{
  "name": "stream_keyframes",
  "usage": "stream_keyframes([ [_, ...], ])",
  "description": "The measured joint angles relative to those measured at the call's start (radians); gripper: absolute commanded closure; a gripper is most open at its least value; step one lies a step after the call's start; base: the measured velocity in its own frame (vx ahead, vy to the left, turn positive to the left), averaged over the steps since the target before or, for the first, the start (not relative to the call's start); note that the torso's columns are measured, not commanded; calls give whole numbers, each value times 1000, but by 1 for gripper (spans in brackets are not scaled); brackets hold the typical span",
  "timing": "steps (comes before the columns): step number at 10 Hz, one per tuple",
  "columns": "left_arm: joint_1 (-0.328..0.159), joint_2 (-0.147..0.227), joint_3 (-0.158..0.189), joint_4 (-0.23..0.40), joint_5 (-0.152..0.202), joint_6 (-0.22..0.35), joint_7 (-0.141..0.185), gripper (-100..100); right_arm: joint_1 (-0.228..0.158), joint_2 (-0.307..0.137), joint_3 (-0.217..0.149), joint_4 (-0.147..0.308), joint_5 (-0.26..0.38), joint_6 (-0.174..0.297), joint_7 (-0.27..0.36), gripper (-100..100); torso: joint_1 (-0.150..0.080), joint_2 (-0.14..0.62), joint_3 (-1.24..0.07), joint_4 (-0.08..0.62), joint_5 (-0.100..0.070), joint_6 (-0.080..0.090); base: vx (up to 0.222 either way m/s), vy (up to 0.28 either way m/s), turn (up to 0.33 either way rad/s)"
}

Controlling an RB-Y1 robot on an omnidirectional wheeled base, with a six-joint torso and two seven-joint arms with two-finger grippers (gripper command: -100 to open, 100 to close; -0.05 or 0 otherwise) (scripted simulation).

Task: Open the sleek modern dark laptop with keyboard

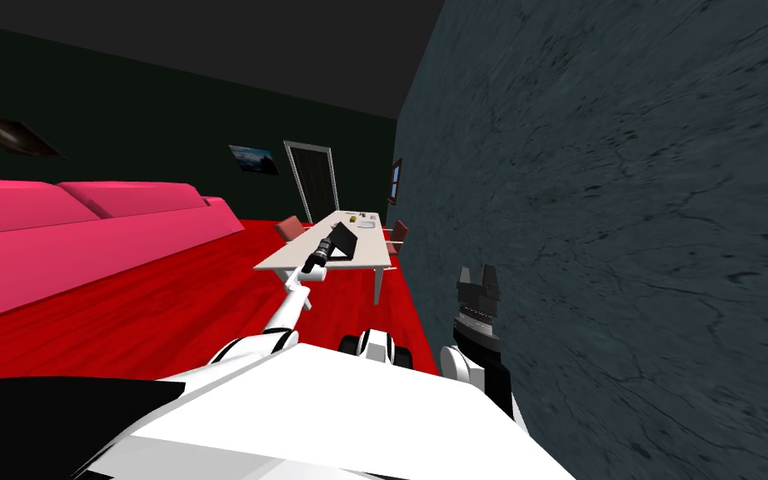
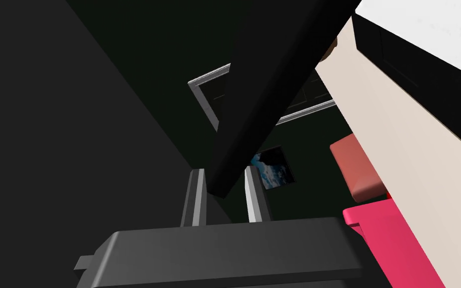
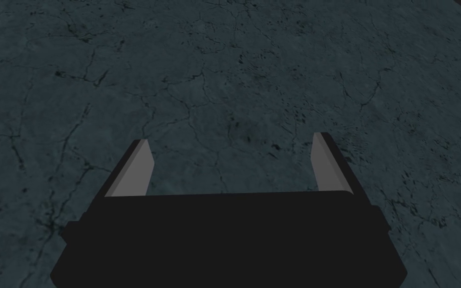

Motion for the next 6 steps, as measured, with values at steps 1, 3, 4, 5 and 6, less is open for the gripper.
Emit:
stream_keyframes([
  [1, -24, 3, 1, 33, 1, -2, 0, 100, 0, 0, 0, 0, 0, 0, 0, 0, 1, -2, -1, -1, 1, 1, 15, -7, 1],
  [3, -70, 9, 20, 107, 8, -29, -5, 100, 0, 0, 0, 0, 0, 0, 0, 0, 9, 3, 1, -1, 3, -1, -130, 34, -10],
  [4, -93, 13, 29, 130, 14, -42, -9, 100, 0, 0, 0, 0, 0, 0, 0, 0, 6, 8, 5, 2, 2, -2, -85, -4, 19],
  [5, -120, 12, 34, 164, 15, -50, -11, 100, 0, 0, 0, 0, 0, 0, 0, 0, 2, 5, 3, 2, 0, -1, -33, -5, 10],
  [6, -143, 10, 35, 185, 14, -46, -13, 100, 0, 0, 0, 0, 0, 0, 0, 0, 0, 2, 1, 1, 0, 0, -4, -9, -5],
])
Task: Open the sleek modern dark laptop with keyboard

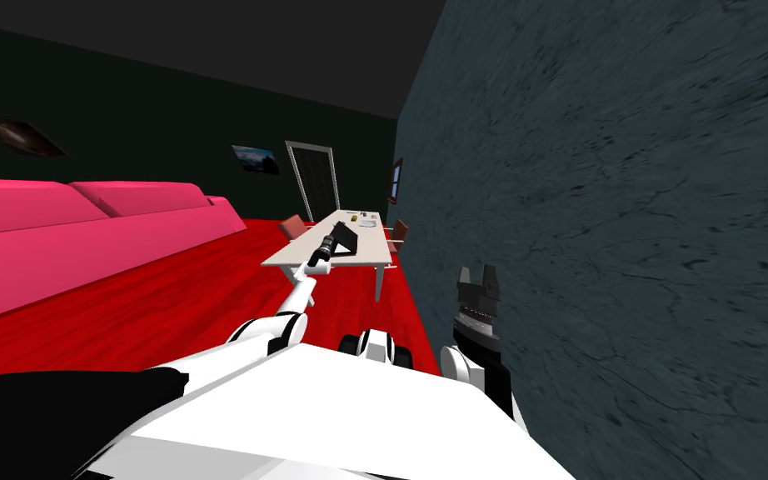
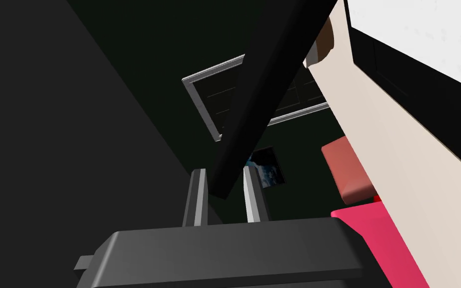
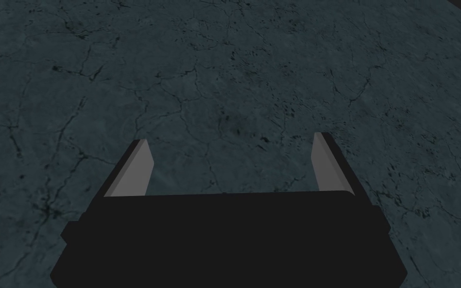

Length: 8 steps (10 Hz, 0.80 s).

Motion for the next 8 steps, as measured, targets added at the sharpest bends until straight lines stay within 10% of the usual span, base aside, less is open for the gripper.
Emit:
stream_keyframes([
  [8, -183, 17, 37, 230, 15, -51, -13, 100, 0, 0, 0, 0, 0, 0, 0, 0, 0, -5, -3, -2, 1, 0, -44, 7, 1],
])
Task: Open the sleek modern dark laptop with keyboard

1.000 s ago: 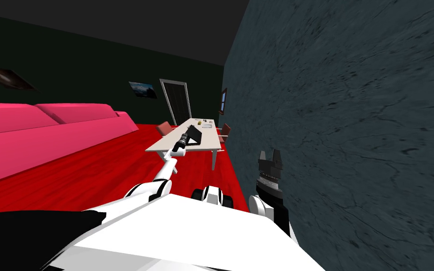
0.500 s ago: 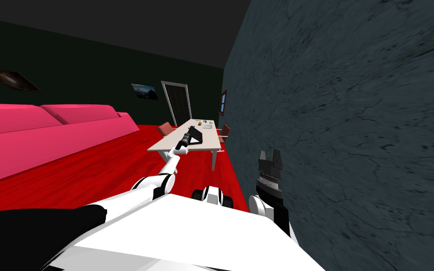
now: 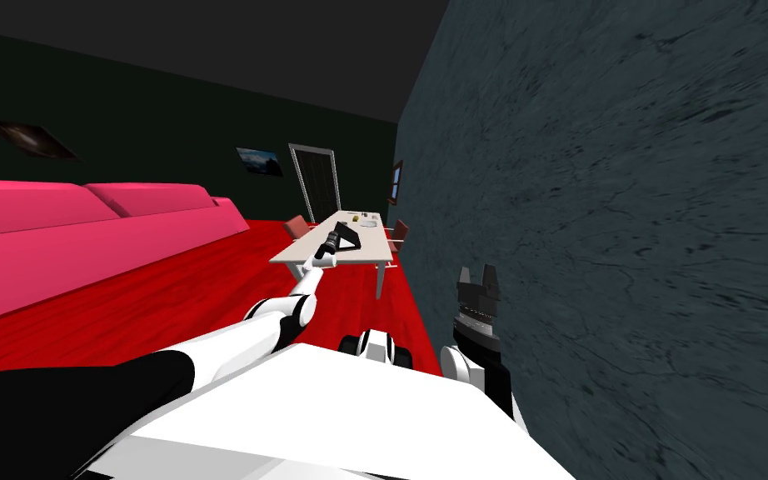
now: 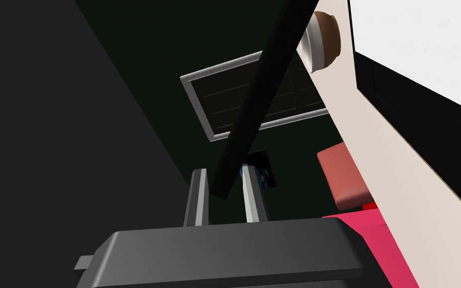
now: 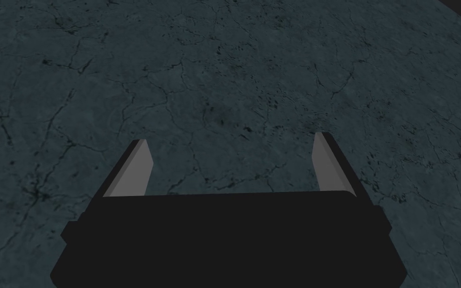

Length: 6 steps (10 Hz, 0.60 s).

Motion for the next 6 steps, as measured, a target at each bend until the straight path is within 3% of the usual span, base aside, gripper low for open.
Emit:
stream_keyframes([
  [2, -16, 5, -2, 70, 1, -10, 2, 100, 0, 0, 0, 0, 0, 0, 0, 0, 4, 3, 2, 0, 2, -1, -40, 1, 2],
  [4, -87, 16, 29, 156, 15, -49, -6, 100, 0, 0, 0, 0, 0, 0, 0, 0, 5, 12, 7, 3, 2, -2, -127, 20, 5],
  [6, -155, 23, 33, 251, 17, -60, -8, 100, 0, 0, 0, 0, 0, 0, 0, 0, 2, 5, 3, 2, 0, -1, -74, 20, -2],
])
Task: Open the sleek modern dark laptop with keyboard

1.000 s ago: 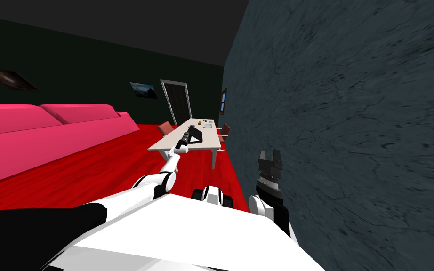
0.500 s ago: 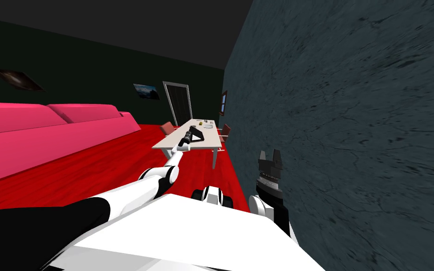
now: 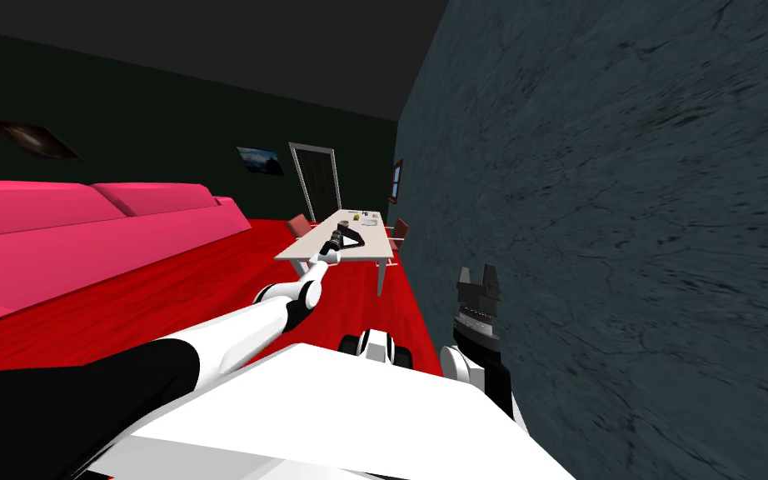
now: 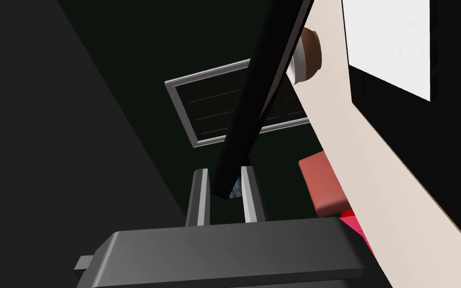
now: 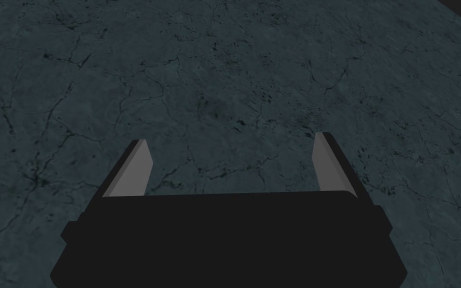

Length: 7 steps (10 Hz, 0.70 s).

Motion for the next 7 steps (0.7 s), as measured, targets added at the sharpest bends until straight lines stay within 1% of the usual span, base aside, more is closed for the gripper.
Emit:
stream_keyframes([
  [1, -31, 2, 20, 38, 8, -20, -6, 100, 0, 0, 0, 0, 0, 0, 0, 0, 0, 3, 1, 0, 0, -1, -135, 8, 10],
  [2, -66, 9, 31, 80, 13, -35, -10, 100, 0, 0, 0, 0, 0, 0, 0, 0, 0, 5, 3, 1, 0, -1, -83, 4, 14],
  [3, -113, 17, 35, 154, 15, -56, -11, 100, 0, 0, 0, 0, 0, 0, 0, 0, 0, 2, 1, 1, 0, 1, -34, 11, 2],
  [4, -136, 9, 38, 178, 15, -47, -13, 100, 0, 0, 0, 0, 0, 0, 0, 0, 0, -1, -1, -1, 0, 1, -12, 5, -7],
  [5, -139, 7, 38, 179, 15, -42, -14, -100, 0, 0, 0, 0, 0, 0, 0, 0, 1, -3, -2, -2, 1, 0, -28, -4, -11],
  [6, -172, 19, 49, 213, 13, -42, -23, -100, 0, 0, 0, 0, 0, 0, 0, 0, 2, -2, -1, -2, 1, 0, -32, -1, -12],
  [7, -183, 26, 52, 216, 13, -33, -26, -100, 0, 0, 0, 0, 0, 0, 0, 0, 3, 0, 0, -2, 2, -1, -14, 1, 0],
])
